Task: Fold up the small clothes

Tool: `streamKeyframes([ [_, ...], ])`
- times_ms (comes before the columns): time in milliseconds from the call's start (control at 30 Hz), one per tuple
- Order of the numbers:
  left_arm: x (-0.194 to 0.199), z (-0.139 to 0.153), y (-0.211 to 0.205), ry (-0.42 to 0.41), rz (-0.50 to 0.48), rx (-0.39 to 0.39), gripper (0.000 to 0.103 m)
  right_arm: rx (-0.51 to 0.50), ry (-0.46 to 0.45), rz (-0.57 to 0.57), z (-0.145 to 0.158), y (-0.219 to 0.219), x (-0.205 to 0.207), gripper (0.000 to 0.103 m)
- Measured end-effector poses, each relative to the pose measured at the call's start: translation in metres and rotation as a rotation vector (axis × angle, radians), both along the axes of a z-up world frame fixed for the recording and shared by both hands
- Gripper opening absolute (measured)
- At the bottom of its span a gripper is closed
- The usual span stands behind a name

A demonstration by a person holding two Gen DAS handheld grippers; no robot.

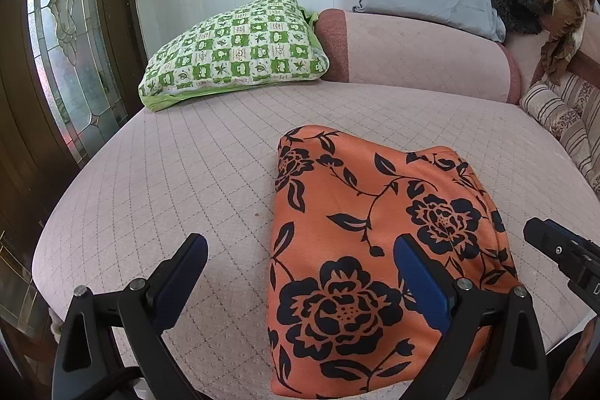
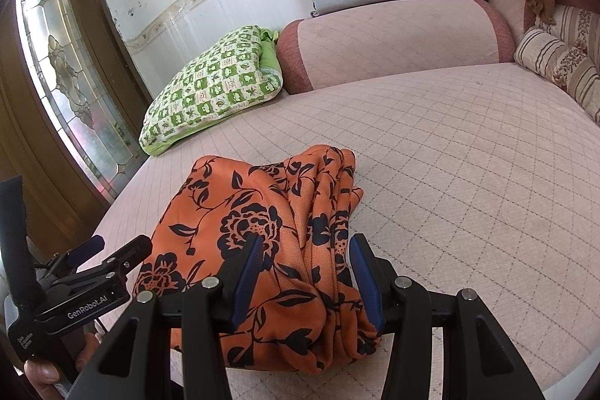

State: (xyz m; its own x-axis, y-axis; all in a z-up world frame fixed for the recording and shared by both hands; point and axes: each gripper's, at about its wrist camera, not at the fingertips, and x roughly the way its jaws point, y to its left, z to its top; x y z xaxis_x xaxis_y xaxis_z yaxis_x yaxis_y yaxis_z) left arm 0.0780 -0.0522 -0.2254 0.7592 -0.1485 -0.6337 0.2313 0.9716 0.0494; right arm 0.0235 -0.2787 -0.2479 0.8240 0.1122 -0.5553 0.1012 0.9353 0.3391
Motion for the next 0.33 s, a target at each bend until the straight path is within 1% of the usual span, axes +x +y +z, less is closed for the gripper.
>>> streamKeyframes([
  [167, -0.001, 0.0026, 0.0035, 0.007, -0.02, -0.052, 0.099, -0.002, 0.004, 0.008, -0.0008, 0.001, 0.0009, 0.052],
  [333, 0.0005, 0.0028, 0.005, 0.009, -0.03, -0.07, 0.099, -0.009, 0.004, 0.013, -0.001, 0.003, 0.0015, 0.052],
])
